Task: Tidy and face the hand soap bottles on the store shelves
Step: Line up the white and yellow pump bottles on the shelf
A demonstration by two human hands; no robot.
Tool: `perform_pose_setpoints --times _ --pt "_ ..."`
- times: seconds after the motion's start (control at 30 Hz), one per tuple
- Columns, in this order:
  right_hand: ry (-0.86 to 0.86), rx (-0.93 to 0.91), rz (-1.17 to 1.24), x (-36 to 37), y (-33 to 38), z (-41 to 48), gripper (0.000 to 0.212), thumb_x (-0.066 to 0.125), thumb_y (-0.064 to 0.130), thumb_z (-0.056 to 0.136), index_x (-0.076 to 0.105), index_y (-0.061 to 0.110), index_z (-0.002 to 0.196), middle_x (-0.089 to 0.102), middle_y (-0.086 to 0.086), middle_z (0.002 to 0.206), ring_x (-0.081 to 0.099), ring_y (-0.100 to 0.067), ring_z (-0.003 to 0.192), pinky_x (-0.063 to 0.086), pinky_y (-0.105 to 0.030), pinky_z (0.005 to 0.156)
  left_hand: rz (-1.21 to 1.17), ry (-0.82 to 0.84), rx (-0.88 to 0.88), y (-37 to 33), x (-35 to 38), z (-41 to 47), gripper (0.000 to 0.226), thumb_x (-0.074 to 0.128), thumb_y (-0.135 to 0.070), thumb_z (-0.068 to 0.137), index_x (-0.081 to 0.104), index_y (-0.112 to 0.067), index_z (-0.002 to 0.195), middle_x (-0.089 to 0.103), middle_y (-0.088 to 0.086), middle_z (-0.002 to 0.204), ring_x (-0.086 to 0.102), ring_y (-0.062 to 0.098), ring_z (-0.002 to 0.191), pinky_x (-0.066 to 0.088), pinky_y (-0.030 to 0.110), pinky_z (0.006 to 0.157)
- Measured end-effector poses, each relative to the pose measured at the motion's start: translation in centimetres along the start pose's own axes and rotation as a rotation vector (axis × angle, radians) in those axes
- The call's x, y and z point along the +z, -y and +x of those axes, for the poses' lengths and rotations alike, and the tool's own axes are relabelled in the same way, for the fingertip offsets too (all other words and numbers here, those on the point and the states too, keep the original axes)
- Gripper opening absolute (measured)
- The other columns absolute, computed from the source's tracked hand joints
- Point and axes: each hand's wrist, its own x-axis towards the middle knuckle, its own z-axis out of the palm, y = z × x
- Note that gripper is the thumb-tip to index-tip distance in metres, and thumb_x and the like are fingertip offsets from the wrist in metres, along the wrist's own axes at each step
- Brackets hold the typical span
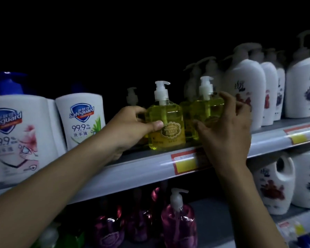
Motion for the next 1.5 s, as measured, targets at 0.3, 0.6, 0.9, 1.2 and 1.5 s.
perform_pose_setpoints --times 0.3,0.6,0.9,1.2,1.5 --pt "0.175 0.039 0.065 -1.0 -2.1 1.1 0.081 0.069 0.050 0.078 0.022 0.030 0.141 0.057 -0.007 0.133 0.055 -0.032 0.118 0.039 -0.051 0.101 -0.127 0.043 -0.079 -1.2 2.8 1.3 0.017 0.068 -0.016 0.086 0.057 -0.022 0.098 0.067 0.000 0.095 0.066 0.017 0.093 0.056 0.035 0.082" --pt "0.149 -0.026 0.142 -2.5 -3.0 -1.8 0.061 0.061 0.027 0.090 0.036 0.013 0.144 0.047 -0.017 0.139 0.046 -0.033 0.126 0.036 -0.034 0.103 0.217 -0.065 0.019 -0.8 3.5 -0.3 0.023 0.066 -0.031 0.084 0.065 -0.017 0.102 0.070 0.004 0.097 0.066 0.022 0.090 0.053 0.037 0.087" --pt "0.278 -0.234 -0.145 -6.2 -3.6 -14.2 0.022 0.051 0.020 0.082 0.054 0.008 0.100 0.055 -0.017 0.104 0.053 -0.038 0.094 0.040 -0.041 0.066 0.781 -0.145 0.555 4.3 5.5 -14.5 0.035 0.047 -0.018 0.092 0.058 -0.002 0.121 0.054 0.020 0.122 0.044 0.036 0.123 0.041 0.048 0.099" --pt "1.177 0.518 -0.745 -7.4 -20.3 -16.4 0.021 0.045 0.017 0.098 0.059 0.002 0.107 0.059 -0.022 0.115 0.059 -0.032 0.107 0.055 -0.031 0.078 0.436 0.422 0.231 14.3 17.6 -19.9 0.014 0.052 -0.017 0.086 0.063 -0.015 0.094 0.062 0.005 0.096 0.060 0.026 0.087 0.051 0.039 0.073" --pt "1.280 0.417 -0.701 -2.0 -30.5 -19.8 0.052 0.057 0.013 0.090 0.042 0.008 0.139 0.056 -0.023 0.130 0.056 -0.036 0.115 0.049 -0.033 0.084 0.374 0.704 0.050 22.5 33.0 -18.8 0.017 0.053 -0.013 0.080 0.061 -0.007 0.093 0.051 0.014 0.109 0.053 0.039 0.104 0.046 0.044 0.092"
